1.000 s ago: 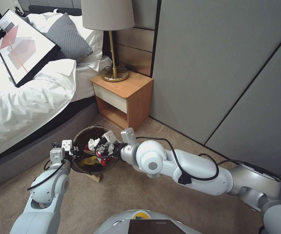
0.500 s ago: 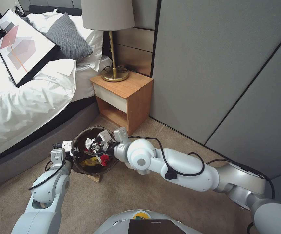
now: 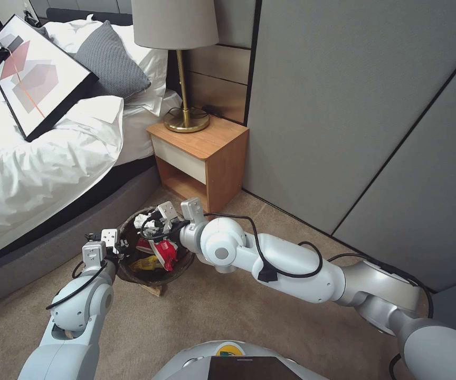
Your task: Pick up the trash bin, then pick up the garbage from the floor and place it into the trash bin.
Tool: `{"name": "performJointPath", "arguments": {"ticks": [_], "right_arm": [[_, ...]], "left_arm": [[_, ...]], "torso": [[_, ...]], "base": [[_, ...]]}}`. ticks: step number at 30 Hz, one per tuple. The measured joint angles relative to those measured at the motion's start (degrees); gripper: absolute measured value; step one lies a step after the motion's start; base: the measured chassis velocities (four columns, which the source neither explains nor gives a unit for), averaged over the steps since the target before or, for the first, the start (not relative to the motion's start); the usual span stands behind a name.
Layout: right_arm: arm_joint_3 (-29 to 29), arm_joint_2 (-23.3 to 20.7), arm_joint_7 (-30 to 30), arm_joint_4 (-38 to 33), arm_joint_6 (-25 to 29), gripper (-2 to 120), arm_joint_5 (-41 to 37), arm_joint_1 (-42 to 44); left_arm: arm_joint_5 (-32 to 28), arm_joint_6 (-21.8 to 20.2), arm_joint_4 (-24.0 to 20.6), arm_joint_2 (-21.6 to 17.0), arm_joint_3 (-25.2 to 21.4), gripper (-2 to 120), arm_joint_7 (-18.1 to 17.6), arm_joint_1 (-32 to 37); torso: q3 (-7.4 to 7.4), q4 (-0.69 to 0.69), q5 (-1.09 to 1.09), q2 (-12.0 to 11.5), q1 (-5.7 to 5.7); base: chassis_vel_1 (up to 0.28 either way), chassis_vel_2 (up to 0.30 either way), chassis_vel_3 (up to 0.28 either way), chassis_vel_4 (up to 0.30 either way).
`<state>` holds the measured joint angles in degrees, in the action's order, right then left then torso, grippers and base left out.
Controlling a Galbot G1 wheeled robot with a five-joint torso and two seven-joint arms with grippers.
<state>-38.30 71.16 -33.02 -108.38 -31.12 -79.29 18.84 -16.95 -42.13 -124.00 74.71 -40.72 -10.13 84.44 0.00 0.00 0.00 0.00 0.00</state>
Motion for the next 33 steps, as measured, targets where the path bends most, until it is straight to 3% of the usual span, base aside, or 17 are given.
{"name": "performJointPath", "arguments": {"ticks": [14,25,33], "right_arm": [[0.4,-0.1,-0.2,0.0,-0.2,97,0.0,0.6],[1.2,-0.2,-0.4,-0.3,-0.2,100,0.0,1.2],[9.6,-3.9,-0.2,-3.1,0.6,100,2.8,3.0]], "left_arm": [[0.0,0.0,-0.2,0.1,0.0,0,0.0,0.1],[0.0,0.0,0.0,0.3,-0.2,0,0.0,-0.1],[-1.0,0.0,-0.8,0.3,-0.4,0,-0.1,0.1]], "torso": [[0.00,0.00,0.01,0.0,0.00],[0.00,0.00,0.00,0.0,0.00],[0.00,0.01,0.01,0.0,0.00]], "base": [[0.000,0.000,0.000,0.000],[0.000,0.000,0.000,0.000],[0.000,0.000,0.000,0.000]]}}
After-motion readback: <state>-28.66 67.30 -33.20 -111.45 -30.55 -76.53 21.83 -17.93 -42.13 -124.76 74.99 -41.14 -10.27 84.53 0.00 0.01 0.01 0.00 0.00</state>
